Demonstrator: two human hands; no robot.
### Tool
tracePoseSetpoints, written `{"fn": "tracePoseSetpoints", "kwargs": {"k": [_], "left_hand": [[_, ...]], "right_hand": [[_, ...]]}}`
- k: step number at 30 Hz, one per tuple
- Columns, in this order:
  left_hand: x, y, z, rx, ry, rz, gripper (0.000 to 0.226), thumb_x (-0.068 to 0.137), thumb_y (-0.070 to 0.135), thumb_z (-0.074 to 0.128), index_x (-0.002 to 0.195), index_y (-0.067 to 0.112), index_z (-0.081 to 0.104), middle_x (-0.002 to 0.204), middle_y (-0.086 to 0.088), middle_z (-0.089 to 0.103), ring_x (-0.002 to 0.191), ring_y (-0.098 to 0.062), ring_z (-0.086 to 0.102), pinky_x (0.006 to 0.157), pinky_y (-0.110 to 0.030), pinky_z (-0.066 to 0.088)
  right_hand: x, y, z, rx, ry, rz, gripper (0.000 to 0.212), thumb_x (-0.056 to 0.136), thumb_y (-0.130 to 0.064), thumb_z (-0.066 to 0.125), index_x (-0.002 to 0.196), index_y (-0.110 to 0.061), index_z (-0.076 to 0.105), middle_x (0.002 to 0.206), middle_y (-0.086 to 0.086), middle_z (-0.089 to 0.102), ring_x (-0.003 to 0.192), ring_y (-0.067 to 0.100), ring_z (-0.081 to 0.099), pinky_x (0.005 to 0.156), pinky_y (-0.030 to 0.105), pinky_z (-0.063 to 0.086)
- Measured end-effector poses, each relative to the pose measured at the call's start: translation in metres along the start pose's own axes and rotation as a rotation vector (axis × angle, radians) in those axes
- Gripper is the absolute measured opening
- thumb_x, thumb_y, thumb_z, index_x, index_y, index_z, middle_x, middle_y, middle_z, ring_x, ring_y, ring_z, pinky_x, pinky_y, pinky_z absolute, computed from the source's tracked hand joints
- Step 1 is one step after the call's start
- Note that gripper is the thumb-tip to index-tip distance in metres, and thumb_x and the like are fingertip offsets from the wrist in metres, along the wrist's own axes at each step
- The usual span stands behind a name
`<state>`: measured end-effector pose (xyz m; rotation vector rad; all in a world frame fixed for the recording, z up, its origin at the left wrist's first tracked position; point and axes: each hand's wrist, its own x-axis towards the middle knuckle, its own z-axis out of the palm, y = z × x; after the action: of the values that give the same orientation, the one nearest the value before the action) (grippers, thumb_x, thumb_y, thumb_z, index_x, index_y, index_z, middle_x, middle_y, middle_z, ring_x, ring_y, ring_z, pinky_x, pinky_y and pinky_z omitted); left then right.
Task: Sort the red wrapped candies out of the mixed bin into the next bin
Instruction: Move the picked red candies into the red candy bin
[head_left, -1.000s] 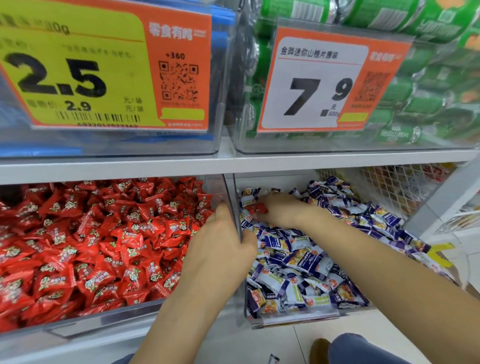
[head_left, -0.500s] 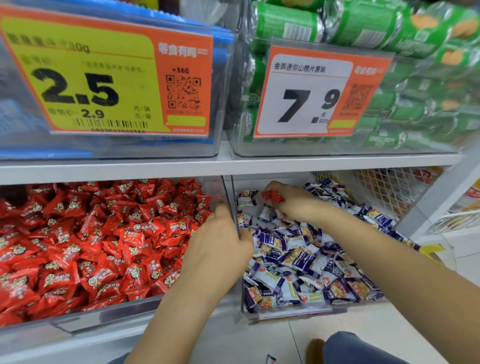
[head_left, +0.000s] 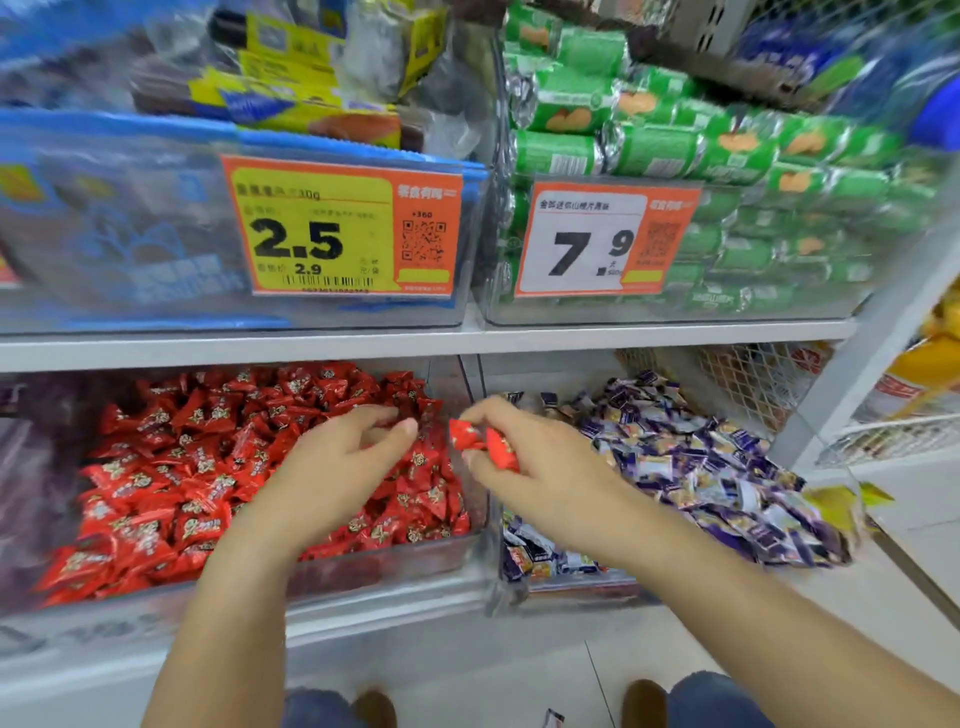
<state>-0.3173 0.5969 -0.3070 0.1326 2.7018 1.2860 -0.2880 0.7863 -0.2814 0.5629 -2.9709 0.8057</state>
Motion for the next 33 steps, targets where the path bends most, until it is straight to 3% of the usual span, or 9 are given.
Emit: {"fn": "tracePoseSetpoints", "kwargs": {"k": [4,7,12,15,17,21,25,29,33], "left_hand": [[-0.008,-0.013,-0.024,0.051,0.381,0.007,0.026,0.093,0.035,0.052,0.111,0.019,0.065,0.086,0.006,0.064,0.092,-0.020,0.062,0.078,-0.030,0.040],[-0.016,-0.009,-0.027,0.081,0.489,0.050,0.016,0.093,0.033,0.051,0.100,0.025,0.063,0.081,0.008,0.064,0.084,-0.021,0.061,0.075,-0.034,0.042],[-0.020,0.010,-0.004,0.179,0.438,0.192,0.012,0.089,0.030,0.054,0.095,0.035,0.063,0.074,0.018,0.063,0.076,-0.017,0.065,0.070,-0.037,0.051],[-0.025,0.032,0.016,0.113,0.361,0.310,0.013,0.089,0.030,0.056,0.095,0.039,0.064,0.078,0.024,0.065,0.072,0.003,0.061,0.067,-0.030,0.050],[-0.032,0.047,0.031,0.109,0.265,0.417,0.010,0.090,0.037,0.058,0.095,0.042,0.064,0.080,0.028,0.065,0.068,0.008,0.060,0.064,-0.021,0.046],[-0.041,0.073,0.069,-0.017,0.037,0.482,0.010,0.091,0.037,0.058,0.091,0.042,0.067,0.084,0.026,0.068,0.075,0.004,0.063,0.060,-0.009,0.044],[-0.030,0.111,0.112,0.085,-0.128,0.547,0.017,0.089,0.041,0.052,0.093,0.044,0.068,0.092,0.033,0.065,0.086,0.010,0.060,0.072,-0.007,0.043],[-0.003,0.170,0.169,0.187,-0.373,0.666,0.019,0.094,0.028,0.054,0.102,0.036,0.070,0.096,0.025,0.066,0.089,0.007,0.058,0.075,-0.006,0.038],[0.022,0.210,0.235,0.453,-0.650,0.851,0.032,0.092,0.012,0.048,0.113,0.025,0.068,0.117,0.012,0.065,0.107,-0.001,0.055,0.092,-0.014,0.039]], "right_hand": [[0.046,-0.023,0.034,-0.194,0.038,-0.064,0.045,0.090,-0.039,0.054,0.133,-0.030,0.044,0.121,0.002,0.057,0.110,0.025,0.054,0.084,0.034,0.041],[0.062,-0.021,0.040,-0.420,-0.090,-0.116,0.072,0.085,-0.046,0.061,0.146,-0.029,0.028,0.137,0.008,0.045,0.124,0.030,0.042,0.104,0.041,0.031],[-0.014,0.019,0.003,-0.045,0.079,-0.150,0.032,0.092,-0.036,0.055,0.123,-0.028,0.060,0.118,-0.010,0.061,0.117,0.005,0.048,0.114,0.022,0.014],[-0.084,0.070,-0.039,-0.013,0.411,0.086,0.019,0.091,-0.039,0.053,0.104,-0.036,0.067,0.101,-0.029,0.061,0.104,-0.008,0.052,0.098,0.006,0.027],[-0.121,0.107,-0.070,-0.034,0.649,0.296,0.010,0.090,-0.032,0.061,0.096,-0.039,0.065,0.098,-0.025,0.063,0.096,0.000,0.056,0.084,0.015,0.039],[-0.163,0.167,-0.103,0.166,0.916,0.590,0.003,0.085,-0.039,0.067,0.083,-0.036,0.066,0.090,-0.010,0.069,0.090,0.014,0.064,0.084,0.031,0.051],[-0.170,0.202,-0.087,0.337,0.744,0.655,0.050,0.064,-0.079,0.058,0.091,-0.038,0.067,0.095,-0.008,0.069,0.089,0.018,0.065,0.085,0.038,0.050],[-0.173,0.222,-0.084,0.322,0.447,0.733,0.028,0.087,-0.040,0.061,0.113,-0.031,0.062,0.088,-0.014,0.065,0.078,0.016,0.064,0.074,0.034,0.052],[-0.180,0.242,-0.085,0.323,0.336,0.741,0.023,0.087,-0.031,0.059,0.108,-0.032,0.067,0.085,-0.008,0.068,0.075,0.018,0.065,0.076,0.035,0.054]]}}
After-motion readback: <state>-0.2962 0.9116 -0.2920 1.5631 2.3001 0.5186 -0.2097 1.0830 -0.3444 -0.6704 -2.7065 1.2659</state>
